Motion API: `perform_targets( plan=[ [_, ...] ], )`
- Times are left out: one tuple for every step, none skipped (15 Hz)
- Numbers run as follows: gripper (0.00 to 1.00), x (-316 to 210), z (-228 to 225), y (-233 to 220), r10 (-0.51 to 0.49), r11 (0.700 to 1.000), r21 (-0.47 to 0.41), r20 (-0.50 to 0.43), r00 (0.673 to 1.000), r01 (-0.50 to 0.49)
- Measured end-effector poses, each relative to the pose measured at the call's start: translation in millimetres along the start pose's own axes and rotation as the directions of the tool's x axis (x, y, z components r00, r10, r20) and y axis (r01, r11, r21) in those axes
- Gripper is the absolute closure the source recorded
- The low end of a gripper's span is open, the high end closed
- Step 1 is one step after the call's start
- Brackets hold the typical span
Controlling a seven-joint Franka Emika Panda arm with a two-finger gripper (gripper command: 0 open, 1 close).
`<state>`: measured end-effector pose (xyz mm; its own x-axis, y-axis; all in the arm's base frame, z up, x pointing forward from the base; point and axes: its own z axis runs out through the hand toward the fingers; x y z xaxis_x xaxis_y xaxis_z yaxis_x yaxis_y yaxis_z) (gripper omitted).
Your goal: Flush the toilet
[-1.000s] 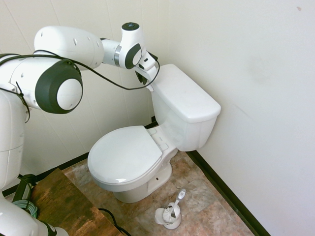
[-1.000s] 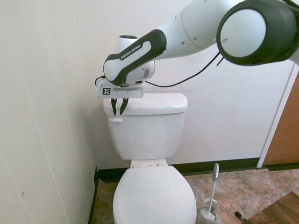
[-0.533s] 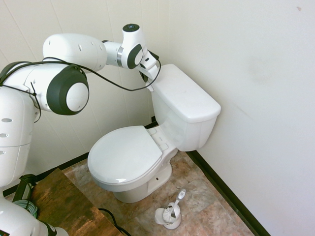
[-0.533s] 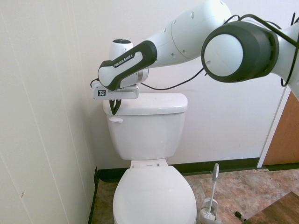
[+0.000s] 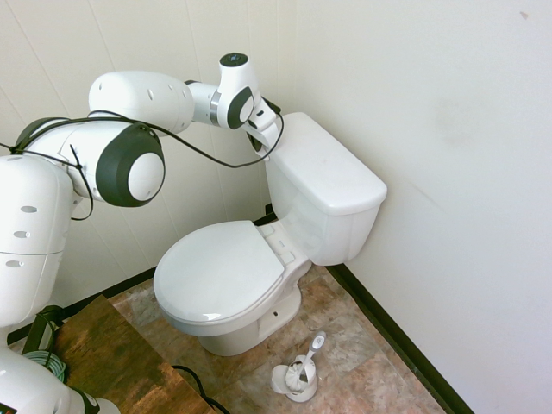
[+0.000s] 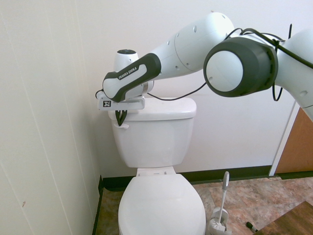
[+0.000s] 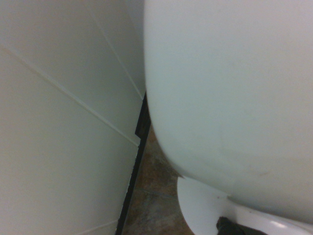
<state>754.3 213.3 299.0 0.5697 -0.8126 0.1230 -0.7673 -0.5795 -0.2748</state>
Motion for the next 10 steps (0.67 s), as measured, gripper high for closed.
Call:
perform_targets(
  plan=[
    [1.00,-1.8,3.3,-0.6,0.000,1.000,-0.002,0.001,1.000,0.000],
    [1.00,-4.0,6.6,-0.8,-0.001,1.000,-0.004,0.002,1.000,0.001],
    [1.00,-5.9,9.9,-0.7,-0.001,1.000,-0.007,0.003,1.000,0.001],
    [1.00,-7.1,13.1,-0.5,-0.002,1.000,-0.011,0.004,1.000,0.002],
    [1.00,-7.8,15.8,-0.5,-0.002,1.000,-0.013,0.005,1.000,0.002],
    [1.00,-8.0,17.6,-0.8,-0.002,1.000,-0.013,0.005,1.000,0.002],
    [1.00,-8.5,18.2,-1.5,-0.003,1.000,-0.012,0.004,1.000,0.003],
    [1.00,-8.6,18.5,-1.7,-0.003,1.000,-0.012,0.003,1.000,0.003],
    [1.00,-8.5,18.4,-1.7,-0.002,1.000,-0.012,0.002,1.000,0.002],
    [1.00,-8.4,18.4,-1.7,-0.001,1.000,-0.012,0.002,1.000,0.001]
  ],
)
